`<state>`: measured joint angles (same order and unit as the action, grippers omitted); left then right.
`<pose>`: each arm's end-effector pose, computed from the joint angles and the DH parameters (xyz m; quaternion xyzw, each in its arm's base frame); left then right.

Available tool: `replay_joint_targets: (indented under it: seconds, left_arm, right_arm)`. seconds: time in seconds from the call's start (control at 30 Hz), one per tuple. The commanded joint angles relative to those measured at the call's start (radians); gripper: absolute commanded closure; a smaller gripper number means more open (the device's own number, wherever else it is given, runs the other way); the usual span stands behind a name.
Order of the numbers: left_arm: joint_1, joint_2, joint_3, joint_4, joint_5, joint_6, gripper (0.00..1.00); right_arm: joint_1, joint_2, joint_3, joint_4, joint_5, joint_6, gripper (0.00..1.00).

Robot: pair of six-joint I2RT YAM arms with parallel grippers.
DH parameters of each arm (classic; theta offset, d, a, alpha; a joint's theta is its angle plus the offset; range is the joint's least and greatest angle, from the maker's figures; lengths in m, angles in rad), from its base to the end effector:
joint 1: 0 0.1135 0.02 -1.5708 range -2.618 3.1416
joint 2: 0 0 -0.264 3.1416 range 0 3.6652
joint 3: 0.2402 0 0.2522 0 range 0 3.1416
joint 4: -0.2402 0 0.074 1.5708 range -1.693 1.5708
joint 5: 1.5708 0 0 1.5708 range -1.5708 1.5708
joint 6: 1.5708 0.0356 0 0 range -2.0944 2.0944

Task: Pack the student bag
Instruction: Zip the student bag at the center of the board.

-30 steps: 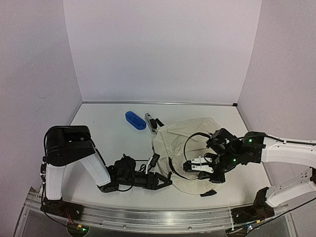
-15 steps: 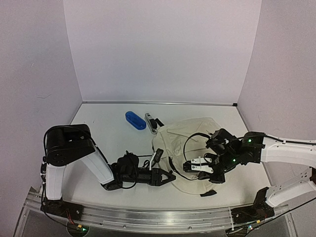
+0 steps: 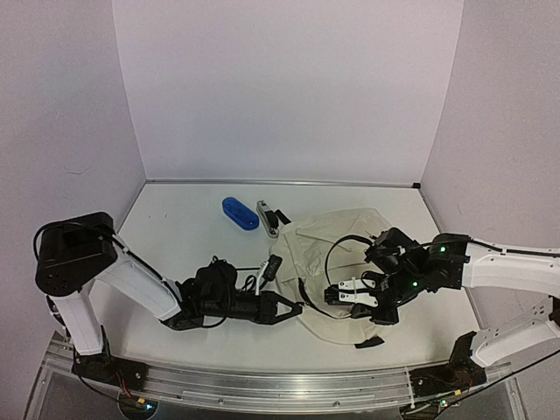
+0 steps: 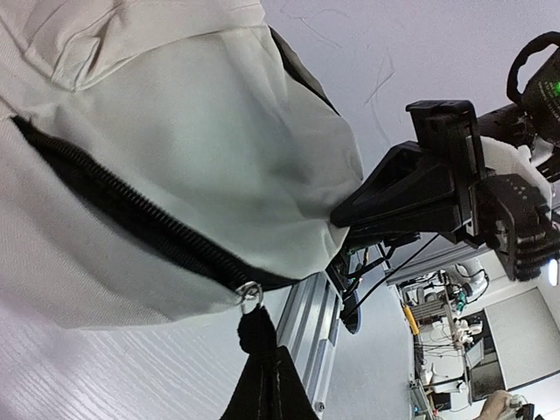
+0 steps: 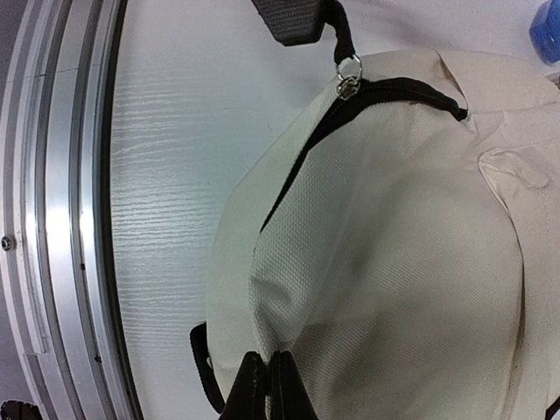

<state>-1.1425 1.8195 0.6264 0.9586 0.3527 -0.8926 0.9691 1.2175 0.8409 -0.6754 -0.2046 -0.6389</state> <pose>0.1282 -0.3104 0.1389 0.2042 0.7532 -0.5913 0.2033 0.1256 0.1958 0.2324 -0.7106 0.6483 0.1393 0.2355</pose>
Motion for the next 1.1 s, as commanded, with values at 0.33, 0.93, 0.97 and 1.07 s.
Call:
replay_joint_targets:
  seconds: [0.33, 0.93, 0.97, 1.07]
  left_arm:
    - [0.0, -0.072, 0.418, -0.678, 0.083, 0.107, 1.0]
    - [-0.008, -0.112, 0.403, -0.62, 0.274, 0.086, 1.0]
    - [-0.004, -0.12, 0.395, -0.628, 0.255, 0.088, 1.0]
    - [0.025, -0.137, 0.398, -0.7, 0.178, 0.09, 1.0]
  right_arm:
    - [-0.006, 0.028, 0.084, 0.028, 0.016, 0.046, 0.5]
    - [-0.006, 0.074, 0.073, 0.158, -0.118, 0.129, 0.59]
    - [-0.006, 0.073, 0.066, 0.158, -0.117, 0.127, 0.63]
    - [-0.006, 0.072, 0.039, 0.159, -0.106, 0.113, 0.94]
